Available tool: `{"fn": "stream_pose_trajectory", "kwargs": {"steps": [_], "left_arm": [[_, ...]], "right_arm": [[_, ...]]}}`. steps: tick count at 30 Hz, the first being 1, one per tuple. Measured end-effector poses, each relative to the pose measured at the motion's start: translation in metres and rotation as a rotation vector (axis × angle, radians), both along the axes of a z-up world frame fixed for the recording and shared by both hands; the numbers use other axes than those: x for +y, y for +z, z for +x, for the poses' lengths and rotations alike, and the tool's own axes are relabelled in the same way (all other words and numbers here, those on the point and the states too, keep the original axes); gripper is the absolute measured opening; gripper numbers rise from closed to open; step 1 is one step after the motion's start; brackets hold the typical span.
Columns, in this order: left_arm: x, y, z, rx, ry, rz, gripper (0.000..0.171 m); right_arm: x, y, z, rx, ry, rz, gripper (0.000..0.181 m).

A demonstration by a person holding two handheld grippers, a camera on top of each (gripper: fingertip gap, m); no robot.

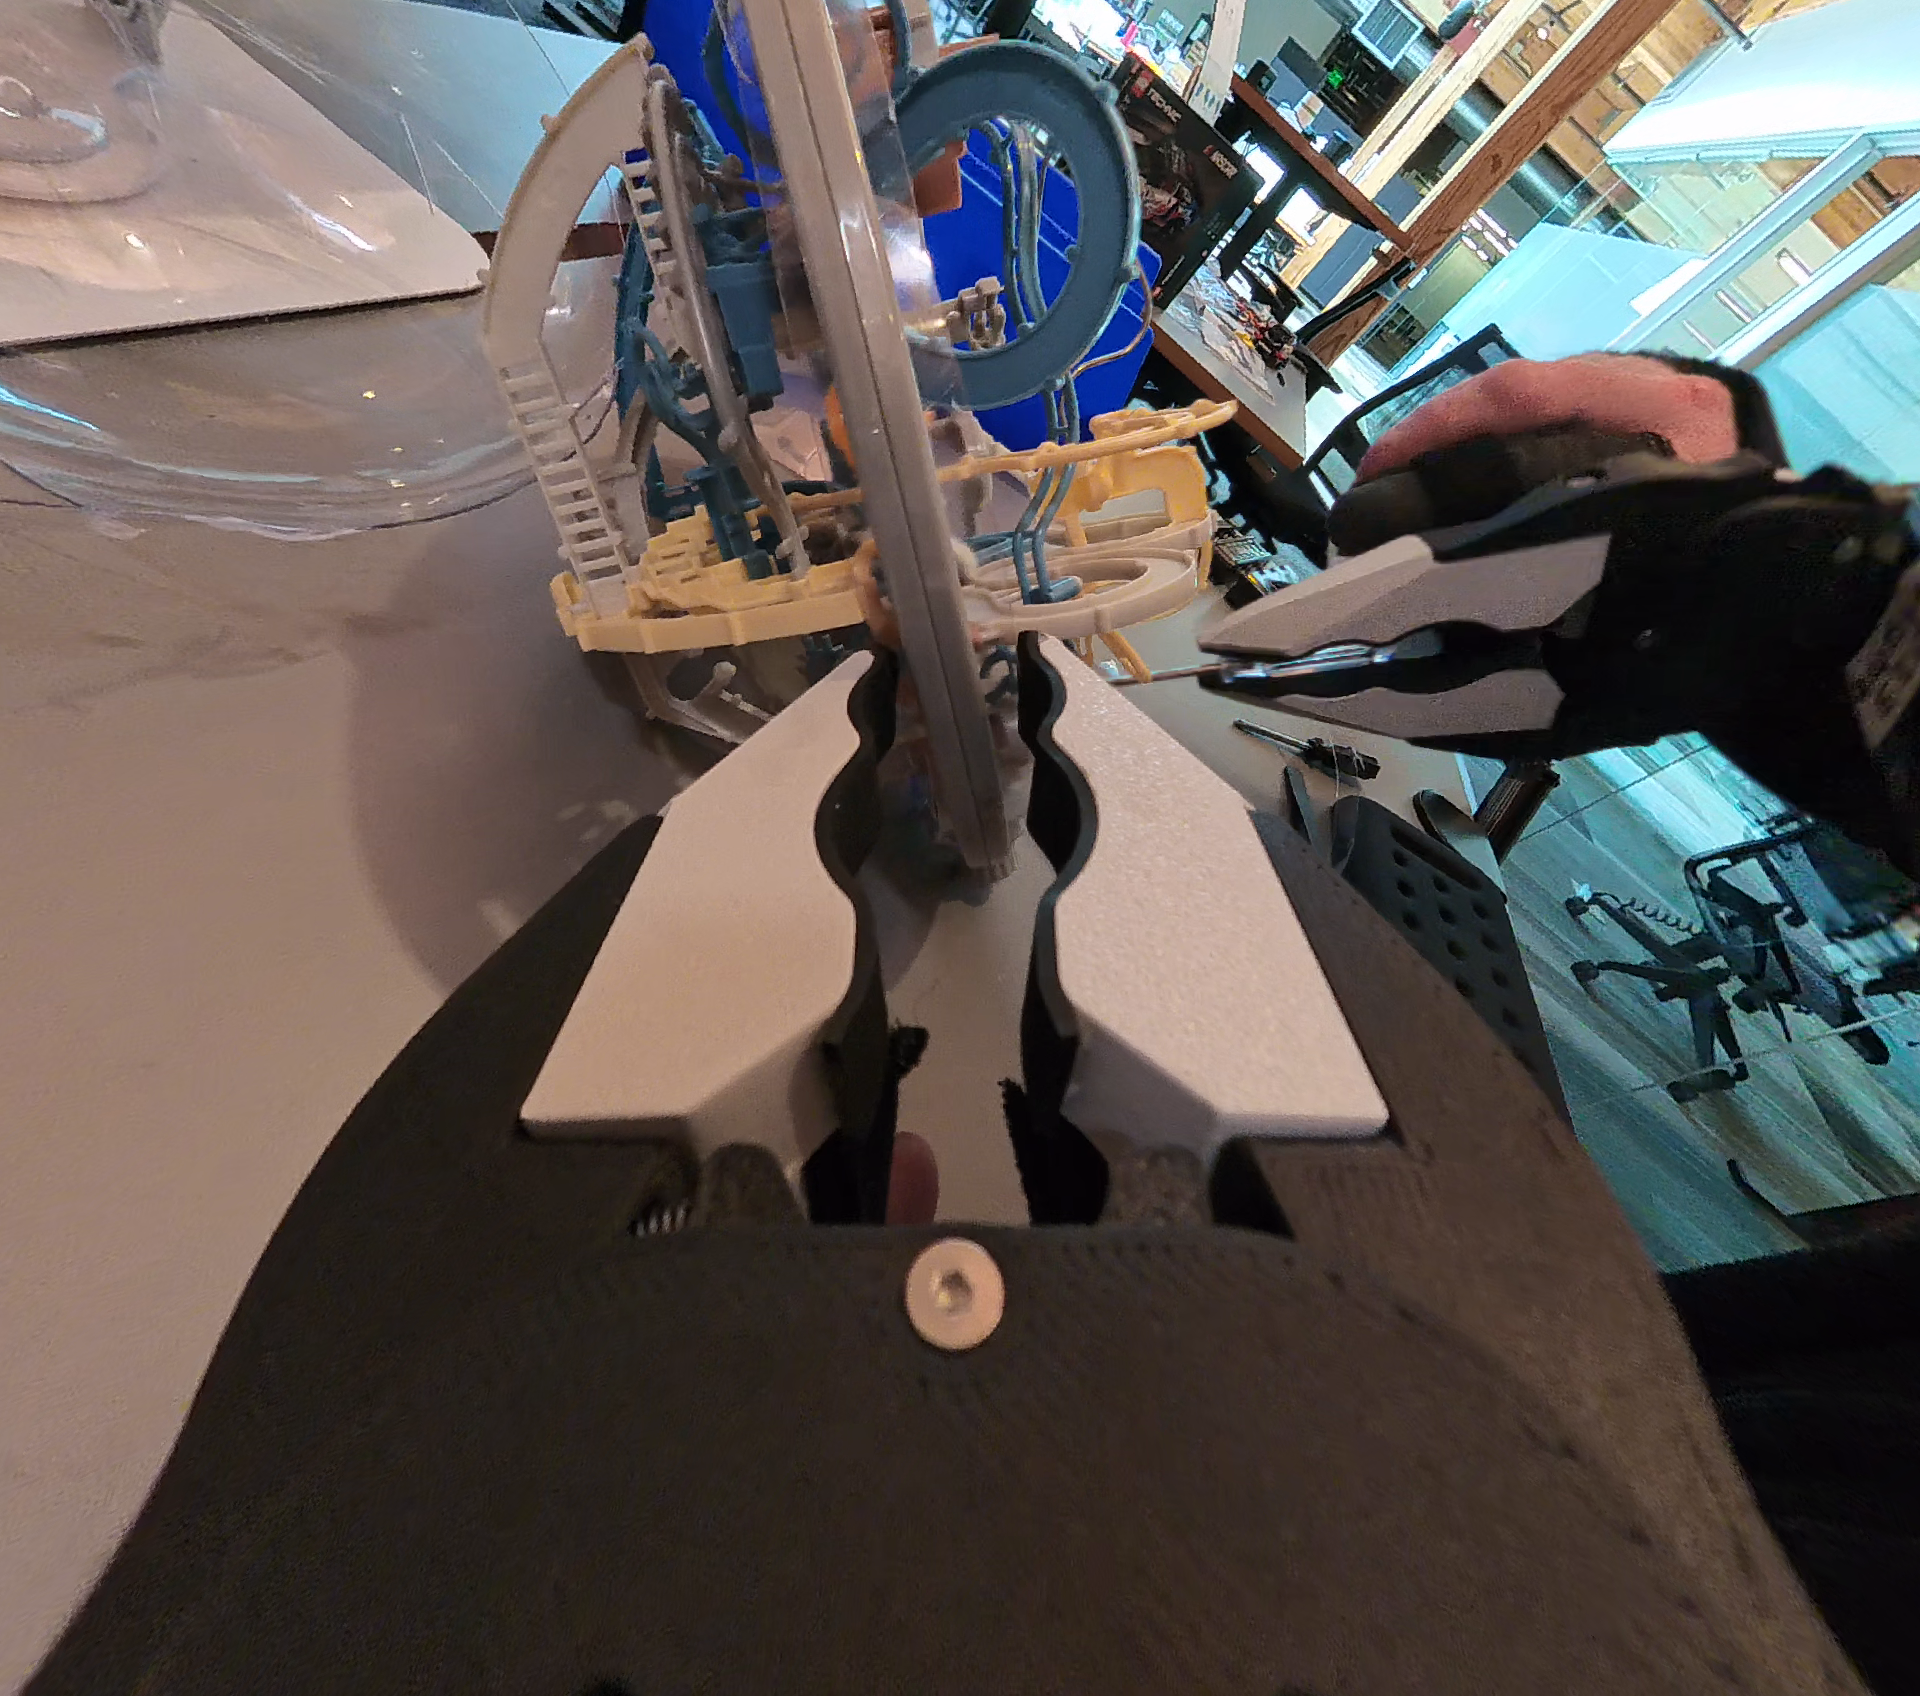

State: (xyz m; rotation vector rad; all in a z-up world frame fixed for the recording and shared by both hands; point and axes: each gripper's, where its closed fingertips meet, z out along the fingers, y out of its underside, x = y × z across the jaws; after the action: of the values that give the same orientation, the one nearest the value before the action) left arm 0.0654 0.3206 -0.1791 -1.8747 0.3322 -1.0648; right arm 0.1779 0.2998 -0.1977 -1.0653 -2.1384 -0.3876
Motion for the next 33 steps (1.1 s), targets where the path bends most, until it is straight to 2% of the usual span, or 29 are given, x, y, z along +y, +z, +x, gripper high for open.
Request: {"fn": "stream_pose_trajectory", "kwargs": {"steps": [2,4,6,8,13,18,27,33], "left_arm": [[0.000,0.000,0.000,0.003,-0.005,0.001,0.022],[-0.001,0.000,0.002,0.004,-0.009,0.000,0.021],[-0.002,0.000,0.004,0.005,-0.012,0.001,0.021],[-0.003,0.000,0.005,0.008,-0.010,0.001,0.021],[-0.002,0.000,0.006,0.005,-0.011,0.003,0.022],[-0.002,0.000,0.006,0.002,-0.011,0.003,0.021],[-0.003,0.001,0.007,-0.003,-0.013,0.003,0.021],[-0.003,0.002,0.008,-0.003,-0.013,0.009,0.021]], "right_arm": [[-0.009,0.006,-0.004,0.253,-0.183,-0.273,0.007],[-0.014,0.003,-0.005,0.431,-0.344,-0.522,0.007],[-0.013,0.000,-0.007,0.592,-0.433,-0.665,0.006],[-0.008,-0.011,-0.002,0.671,-0.518,-0.717,0.007],[-0.003,-0.024,0.005,0.765,-0.619,-0.779,0.006],[0.000,-0.024,0.002,0.833,-0.619,-0.824,0.006],[0.001,-0.028,-0.003,0.841,-0.634,-0.860,0.007],[0.003,-0.029,-0.005,0.924,-0.785,-1.102,0.007]]}}
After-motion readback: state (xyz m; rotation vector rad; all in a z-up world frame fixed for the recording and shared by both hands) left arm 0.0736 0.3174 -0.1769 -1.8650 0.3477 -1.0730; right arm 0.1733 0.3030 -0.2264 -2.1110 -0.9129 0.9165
